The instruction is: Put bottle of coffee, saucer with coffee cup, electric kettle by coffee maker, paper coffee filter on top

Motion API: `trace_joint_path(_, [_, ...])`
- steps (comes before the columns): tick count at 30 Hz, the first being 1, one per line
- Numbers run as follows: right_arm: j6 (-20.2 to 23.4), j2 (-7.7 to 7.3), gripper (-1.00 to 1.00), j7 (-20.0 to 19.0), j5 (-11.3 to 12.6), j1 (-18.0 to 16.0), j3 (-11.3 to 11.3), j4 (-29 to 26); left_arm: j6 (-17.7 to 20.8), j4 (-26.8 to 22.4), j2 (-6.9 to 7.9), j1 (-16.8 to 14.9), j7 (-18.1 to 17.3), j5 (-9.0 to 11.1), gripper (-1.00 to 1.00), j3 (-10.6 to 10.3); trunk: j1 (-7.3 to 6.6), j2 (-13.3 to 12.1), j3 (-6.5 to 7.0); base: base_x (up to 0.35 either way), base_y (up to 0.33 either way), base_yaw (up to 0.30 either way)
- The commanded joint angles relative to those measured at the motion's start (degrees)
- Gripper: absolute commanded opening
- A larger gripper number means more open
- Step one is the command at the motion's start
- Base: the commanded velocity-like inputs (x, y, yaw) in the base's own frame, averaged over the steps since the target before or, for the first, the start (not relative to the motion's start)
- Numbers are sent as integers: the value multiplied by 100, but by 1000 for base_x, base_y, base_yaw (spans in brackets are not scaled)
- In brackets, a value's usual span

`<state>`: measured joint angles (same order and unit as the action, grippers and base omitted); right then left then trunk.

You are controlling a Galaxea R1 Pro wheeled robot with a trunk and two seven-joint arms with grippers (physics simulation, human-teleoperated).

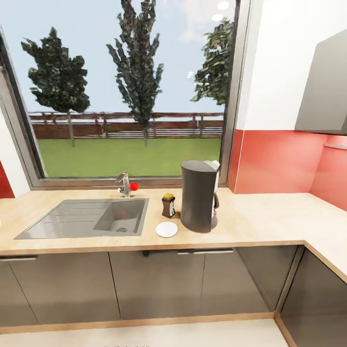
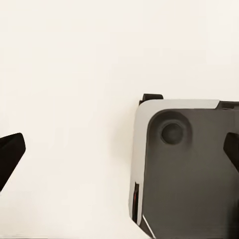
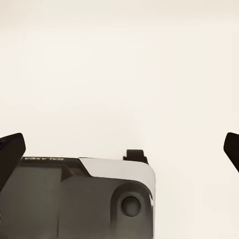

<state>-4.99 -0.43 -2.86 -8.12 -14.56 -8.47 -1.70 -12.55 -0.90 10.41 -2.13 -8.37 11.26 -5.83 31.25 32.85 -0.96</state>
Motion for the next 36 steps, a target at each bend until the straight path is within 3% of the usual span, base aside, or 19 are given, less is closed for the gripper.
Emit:
trace_joint_path(1, [-19,1,100,-19,-58,-3,-49,3,-19,10,-3,-7,66,60,100,-46,2,9,-10,0,0,255])
trace_joint_path(9, [-19,-2,100,22,-61,-3,-49,8,-12,10,-26,-7,305,60,100,-41,2,9,-23,0,0,269])
trace_joint_path(16, [-19,5,100,643,-67,170,-49,20,-10,10,-1,-7,318,60,100,-33,2,9,-63,0,2,218])
trace_joint_path(36, [-11,24,100,708,-76,310,-49,27,-10,-13,-13,-9,325,76,100,-11,2,9,-207,0,171,178])
